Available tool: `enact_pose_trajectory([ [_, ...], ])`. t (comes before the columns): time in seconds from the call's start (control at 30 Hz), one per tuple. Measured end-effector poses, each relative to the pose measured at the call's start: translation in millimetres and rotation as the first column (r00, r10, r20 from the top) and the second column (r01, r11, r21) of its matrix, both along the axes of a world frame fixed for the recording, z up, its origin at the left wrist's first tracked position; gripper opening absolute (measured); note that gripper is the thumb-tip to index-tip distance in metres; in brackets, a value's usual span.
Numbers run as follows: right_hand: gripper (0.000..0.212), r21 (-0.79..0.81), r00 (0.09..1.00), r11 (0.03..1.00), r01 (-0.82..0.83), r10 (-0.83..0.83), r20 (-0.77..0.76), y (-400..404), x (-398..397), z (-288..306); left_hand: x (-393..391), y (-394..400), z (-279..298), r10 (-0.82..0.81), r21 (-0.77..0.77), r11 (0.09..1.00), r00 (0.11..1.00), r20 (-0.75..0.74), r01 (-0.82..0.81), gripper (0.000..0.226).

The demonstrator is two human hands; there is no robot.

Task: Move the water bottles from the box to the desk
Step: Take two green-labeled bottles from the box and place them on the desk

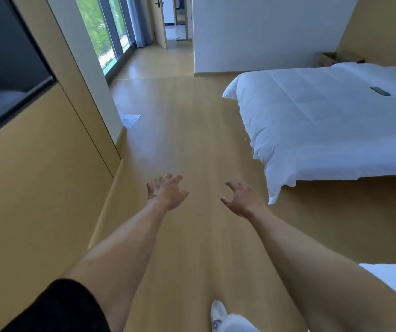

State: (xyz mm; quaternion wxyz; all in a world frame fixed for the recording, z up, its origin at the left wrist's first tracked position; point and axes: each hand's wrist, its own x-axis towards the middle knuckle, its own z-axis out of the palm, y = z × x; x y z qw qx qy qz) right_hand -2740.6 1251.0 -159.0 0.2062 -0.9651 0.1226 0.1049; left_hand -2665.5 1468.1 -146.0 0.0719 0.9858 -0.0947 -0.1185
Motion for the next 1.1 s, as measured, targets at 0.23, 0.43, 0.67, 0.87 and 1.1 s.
enact_pose_trajectory([
  [0.23,0.059,-0.029,0.997,0.997,-0.068,0.067,-0.034,-43.0,116.7,4.8,102.8,-32.7,3.0,0.071,-0.015,0.997,0.997,0.013,-0.071,0.058],
  [0.43,0.06,-0.048,0.995,0.995,-0.09,0.088,-0.039,-67.8,203.7,0.7,190.9,-58.6,-7.7,0.082,-0.018,0.996,0.997,-0.002,-0.082,0.059],
  [0.67,0.058,-0.084,0.999,0.996,-0.035,0.032,-0.036,-96.4,325.0,-2.4,324.1,-88.5,-29.5,0.06,-0.059,0.996,0.998,-0.036,-0.062,0.058],
  [0.87,0.059,-0.118,0.997,0.992,0.041,-0.049,-0.066,-119.8,452.2,6.5,472.1,-114.9,-32.4,-0.005,-0.093,0.996,0.997,-0.073,-0.002,0.055],
  [1.1,0.058,-0.114,0.994,0.989,0.097,-0.102,-0.041,-136.3,583.7,26.7,623.6,-138.3,-12.6,-0.08,-0.073,0.994,0.996,-0.037,0.077,0.055],
])
